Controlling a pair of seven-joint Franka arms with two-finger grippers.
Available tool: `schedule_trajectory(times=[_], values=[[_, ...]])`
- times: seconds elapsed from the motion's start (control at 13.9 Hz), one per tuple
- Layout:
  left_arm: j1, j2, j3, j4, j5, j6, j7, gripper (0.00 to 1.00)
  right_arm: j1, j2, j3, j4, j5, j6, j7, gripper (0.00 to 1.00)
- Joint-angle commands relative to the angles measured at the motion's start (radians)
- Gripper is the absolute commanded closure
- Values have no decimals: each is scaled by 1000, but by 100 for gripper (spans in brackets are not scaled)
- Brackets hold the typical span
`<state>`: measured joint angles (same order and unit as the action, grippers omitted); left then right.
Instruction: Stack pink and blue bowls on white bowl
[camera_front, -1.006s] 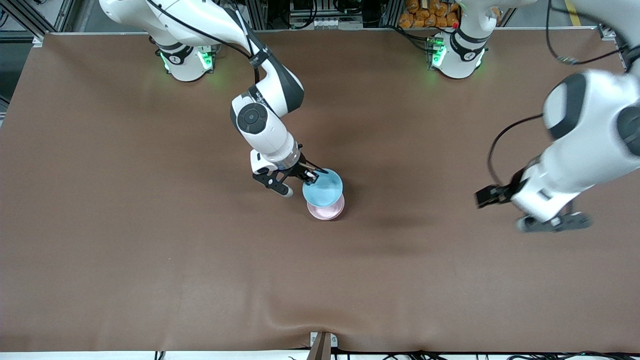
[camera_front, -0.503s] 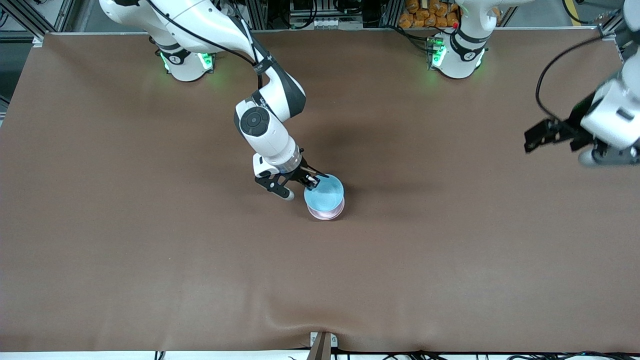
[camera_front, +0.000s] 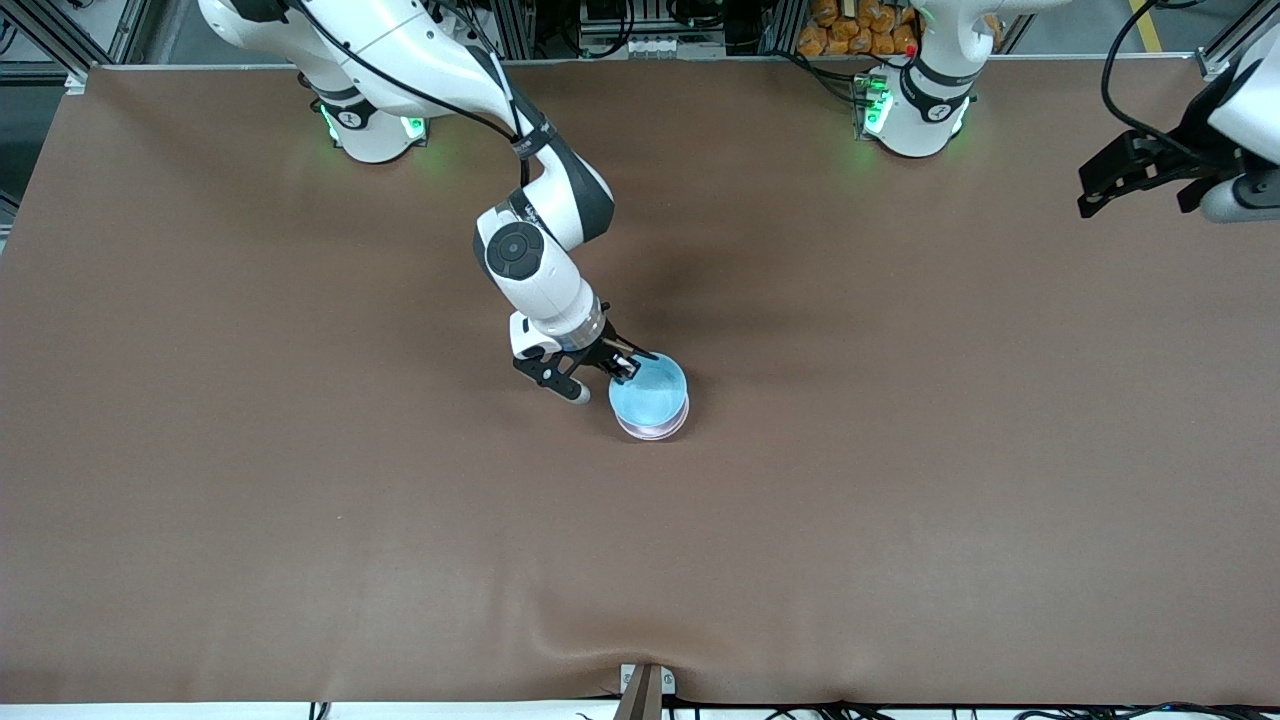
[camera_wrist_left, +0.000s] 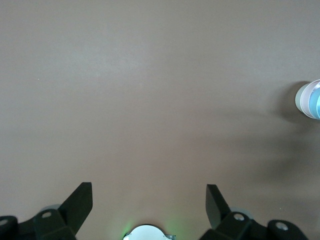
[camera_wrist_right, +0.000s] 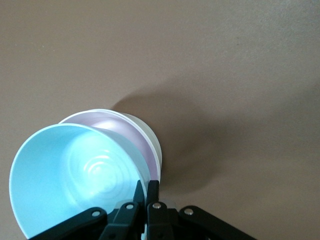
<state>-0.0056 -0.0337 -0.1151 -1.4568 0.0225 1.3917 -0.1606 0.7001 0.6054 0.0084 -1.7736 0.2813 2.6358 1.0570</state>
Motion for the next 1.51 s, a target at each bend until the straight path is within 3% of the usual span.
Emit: schedule_trajectory(times=[0.0,0.07,0.36,0.65,1.01,1.44], values=[[-11,-2,29,-22,-12,36,18,0,6,8,-5,19,12,6,-2,44],[-10,3,28,-24,-6,42,19,0,4,7,-4,19,15,6,6,0],[-7,6,35,-27,-7,64,64,0,-14,-39,-8,14,15,-11,-3,0],[-4,6,83,-45,-47,64,84,0,-114,-140,-8,16,9,-170,-70,0],[-8,14,84,-43,-59,63,81,0,-353,-268,-8,17,10,-488,-429,0],[-8,29,77,-31,-49,61,92,0,-652,-372,-2,11,7,-706,-767,0]])
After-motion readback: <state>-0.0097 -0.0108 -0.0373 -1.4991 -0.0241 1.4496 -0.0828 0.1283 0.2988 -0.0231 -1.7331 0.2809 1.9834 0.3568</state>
